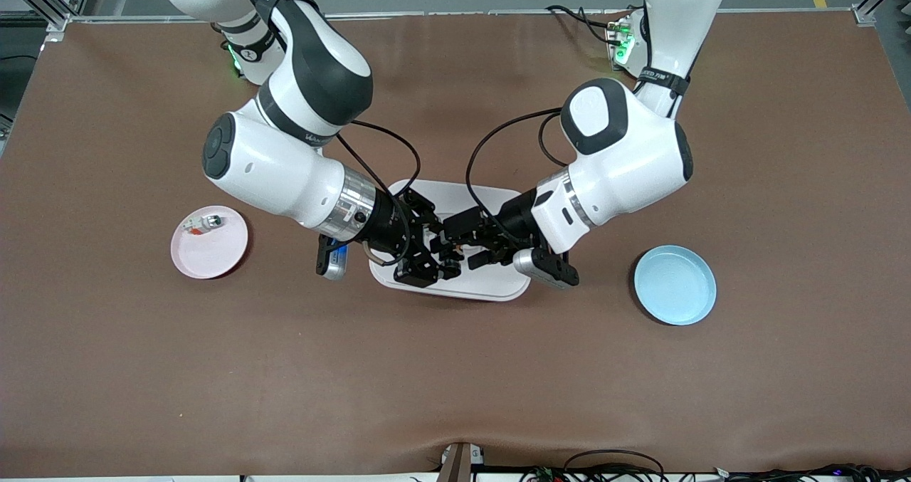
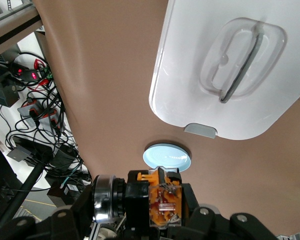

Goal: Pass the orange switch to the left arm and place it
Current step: 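Grasp the switch with the left gripper above the white box, then open the right gripper and pull the left gripper away holding the switch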

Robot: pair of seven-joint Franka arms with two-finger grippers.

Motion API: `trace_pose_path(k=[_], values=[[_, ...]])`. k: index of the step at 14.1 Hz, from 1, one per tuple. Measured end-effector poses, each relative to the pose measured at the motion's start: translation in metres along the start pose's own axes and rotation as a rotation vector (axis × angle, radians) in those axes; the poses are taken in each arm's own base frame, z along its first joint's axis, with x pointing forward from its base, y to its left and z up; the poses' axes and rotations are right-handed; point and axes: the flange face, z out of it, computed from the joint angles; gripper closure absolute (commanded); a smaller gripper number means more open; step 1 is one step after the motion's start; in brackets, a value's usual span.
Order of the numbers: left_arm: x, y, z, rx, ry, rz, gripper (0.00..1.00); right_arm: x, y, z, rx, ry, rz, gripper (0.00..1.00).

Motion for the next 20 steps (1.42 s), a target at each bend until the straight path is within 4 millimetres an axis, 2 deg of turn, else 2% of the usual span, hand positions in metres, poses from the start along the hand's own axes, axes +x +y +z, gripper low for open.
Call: trace_pose_path(k=[2, 3, 4, 5, 8, 14, 15, 16, 17, 20], values=[[0.001, -0.005, 0.003, 0.006, 0.009, 0.019, 0.62, -0.003, -0.001, -0.001, -0.007, -0.003, 0.006, 1.00], [0.001, -0.006, 0.004, 0.008, 0.010, 0.020, 0.82, -0.003, -0.001, -0.001, -0.008, -0.003, 0.007, 1.00], [0.001, -0.007, 0.005, 0.009, 0.010, 0.021, 0.94, -0.003, -0.002, 0.000, -0.008, -0.003, 0.009, 1.00], [0.002, -0.007, 0.005, 0.009, 0.010, 0.025, 1.00, -0.002, -0.002, 0.002, -0.009, -0.002, 0.010, 1.00], [0.002, -0.001, 0.004, -0.001, 0.012, 0.048, 1.00, 0.001, -0.003, 0.006, -0.012, 0.000, 0.013, 1.00], [0.002, -0.002, 0.005, 0.000, 0.012, 0.075, 1.00, 0.001, -0.004, 0.007, -0.010, 0.000, 0.014, 1.00], [0.002, -0.003, 0.005, 0.000, 0.013, 0.075, 1.00, 0.001, -0.004, 0.008, -0.010, 0.000, 0.014, 0.81], [0.002, -0.003, 0.004, 0.000, 0.013, 0.075, 1.00, 0.001, -0.004, 0.008, -0.009, 0.000, 0.014, 0.15], [0.002, -0.003, 0.004, 0.000, 0.013, 0.075, 1.00, 0.001, -0.004, 0.008, -0.009, 0.000, 0.014, 0.00], [0.005, -0.003, 0.001, 0.001, 0.022, 0.088, 1.00, 0.004, -0.005, 0.009, -0.009, 0.003, 0.016, 0.00]])
